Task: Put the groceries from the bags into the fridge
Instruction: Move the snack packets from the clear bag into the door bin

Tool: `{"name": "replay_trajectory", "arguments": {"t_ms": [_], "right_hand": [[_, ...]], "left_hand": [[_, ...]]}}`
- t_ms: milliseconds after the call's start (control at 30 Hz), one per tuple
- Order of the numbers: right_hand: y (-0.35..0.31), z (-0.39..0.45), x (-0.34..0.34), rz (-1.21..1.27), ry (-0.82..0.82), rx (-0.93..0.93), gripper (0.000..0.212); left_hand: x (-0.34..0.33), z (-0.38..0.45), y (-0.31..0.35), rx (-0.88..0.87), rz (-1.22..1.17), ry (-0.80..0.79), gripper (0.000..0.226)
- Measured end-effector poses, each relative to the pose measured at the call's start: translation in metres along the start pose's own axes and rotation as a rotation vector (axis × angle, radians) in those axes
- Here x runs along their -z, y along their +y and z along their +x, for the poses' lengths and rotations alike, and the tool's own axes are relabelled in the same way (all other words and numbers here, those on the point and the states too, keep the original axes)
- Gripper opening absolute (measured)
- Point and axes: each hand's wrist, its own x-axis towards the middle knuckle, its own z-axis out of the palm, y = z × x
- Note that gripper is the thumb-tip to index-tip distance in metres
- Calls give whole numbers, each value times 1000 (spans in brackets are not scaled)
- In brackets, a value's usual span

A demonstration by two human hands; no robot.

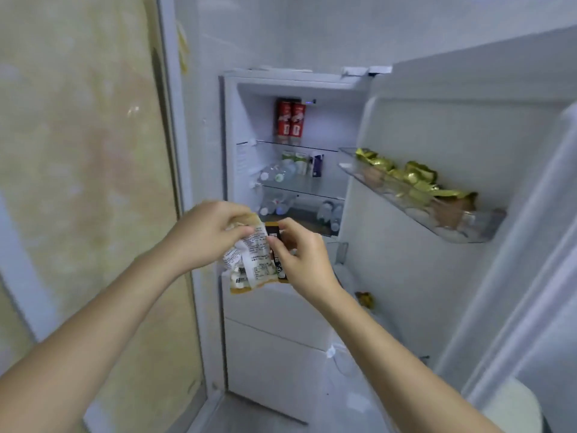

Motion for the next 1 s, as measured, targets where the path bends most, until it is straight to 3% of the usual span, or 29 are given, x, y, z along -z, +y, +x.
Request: {"name": "replay_trajectory", "arguments": {"t_ms": [100, 367, 467, 567, 700, 767, 800, 833, 900, 1000], "right_hand": [[38, -15, 46, -110, 107, -138, 6], [85, -58, 125, -369, 340, -531, 9], [96, -63, 128, -501, 329, -634, 6], [102, -61, 127, -616, 313, -746, 8], [113, -70, 116, -721, 172, -858, 20], [121, -75, 111, -719, 104, -882, 27], [125, -76, 110, -721, 67, -884, 29], [128, -76, 109, -731, 25, -878, 29], [132, -75, 108, -793, -38, -821, 29], [131, -62, 101, -899, -36, -645, 28]], "left_hand": [[-51, 53, 34, -124, -72, -89, 7], [-160, 133, 112, -362, -238, -319, 24], [-197, 146, 127, -361, -306, -413, 14], [-227, 155, 130, -384, -342, -455, 23], [-263, 157, 122, -333, -326, -555, 32], [-276, 153, 114, -304, -311, -590, 25], [-279, 149, 110, -301, -281, -599, 11], [-282, 146, 106, -304, -248, -574, 12], [-281, 144, 99, -354, -115, -466, 48], [-265, 142, 88, -398, 34, -284, 59]]}}
